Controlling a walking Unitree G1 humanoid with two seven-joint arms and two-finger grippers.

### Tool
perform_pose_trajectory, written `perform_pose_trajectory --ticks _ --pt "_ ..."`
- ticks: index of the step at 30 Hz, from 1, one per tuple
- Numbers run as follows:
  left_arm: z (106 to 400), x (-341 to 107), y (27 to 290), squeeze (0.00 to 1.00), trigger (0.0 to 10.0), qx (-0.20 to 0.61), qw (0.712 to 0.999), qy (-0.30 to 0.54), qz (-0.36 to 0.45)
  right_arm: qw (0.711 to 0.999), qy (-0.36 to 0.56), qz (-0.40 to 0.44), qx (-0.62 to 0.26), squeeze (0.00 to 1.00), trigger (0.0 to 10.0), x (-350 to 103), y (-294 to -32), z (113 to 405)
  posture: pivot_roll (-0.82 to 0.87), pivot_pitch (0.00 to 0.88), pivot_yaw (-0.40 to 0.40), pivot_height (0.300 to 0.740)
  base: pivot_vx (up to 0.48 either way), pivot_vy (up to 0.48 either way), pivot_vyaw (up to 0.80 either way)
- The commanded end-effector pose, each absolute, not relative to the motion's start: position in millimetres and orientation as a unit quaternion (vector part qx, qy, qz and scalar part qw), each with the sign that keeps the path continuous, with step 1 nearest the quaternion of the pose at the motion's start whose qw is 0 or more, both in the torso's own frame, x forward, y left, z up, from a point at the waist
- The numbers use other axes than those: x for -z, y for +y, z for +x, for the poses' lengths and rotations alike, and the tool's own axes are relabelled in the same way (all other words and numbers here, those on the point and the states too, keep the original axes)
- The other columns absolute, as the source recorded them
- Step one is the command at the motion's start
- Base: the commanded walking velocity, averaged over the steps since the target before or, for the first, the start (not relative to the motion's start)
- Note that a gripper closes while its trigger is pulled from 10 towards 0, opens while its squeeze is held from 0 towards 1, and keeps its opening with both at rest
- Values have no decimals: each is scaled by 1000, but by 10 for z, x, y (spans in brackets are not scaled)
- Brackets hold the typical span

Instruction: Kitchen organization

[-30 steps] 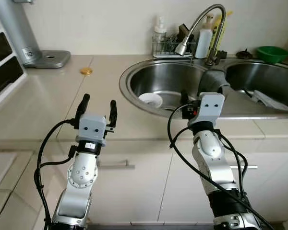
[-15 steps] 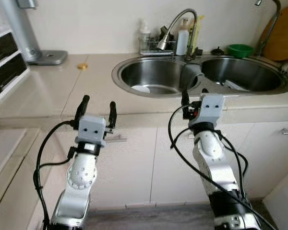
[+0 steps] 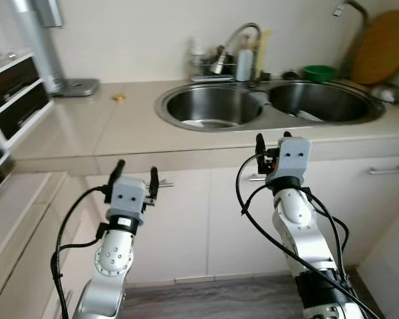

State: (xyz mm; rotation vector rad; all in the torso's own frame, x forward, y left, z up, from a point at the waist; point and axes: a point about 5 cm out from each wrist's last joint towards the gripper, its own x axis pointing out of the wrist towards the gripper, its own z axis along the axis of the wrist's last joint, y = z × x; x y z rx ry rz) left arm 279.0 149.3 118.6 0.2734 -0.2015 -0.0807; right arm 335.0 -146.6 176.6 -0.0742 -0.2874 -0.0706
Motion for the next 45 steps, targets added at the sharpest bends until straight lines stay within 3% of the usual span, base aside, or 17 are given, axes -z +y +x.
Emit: perform_pose_trajectory --ticks 1,16,45 --pt "2777 -1114 1458 0 10000 58 986 -80 137 990 -129 -43 45 0 10000 -1717 -1507 3341 -33 0 19 740 0 0 -800" --pt "2565 -811 1529 0 10000 77 984 -24 156 995 -41 -91 1 0 10000 -1201 -1484 3042 -35 0 15 740 0 0 -800" --pt "2451 -531 1446 0 10000 129 977 37 166 989 46 -143 -9 0 10000 -835 -1501 2955 -38 0 20 740 0 0 -800"
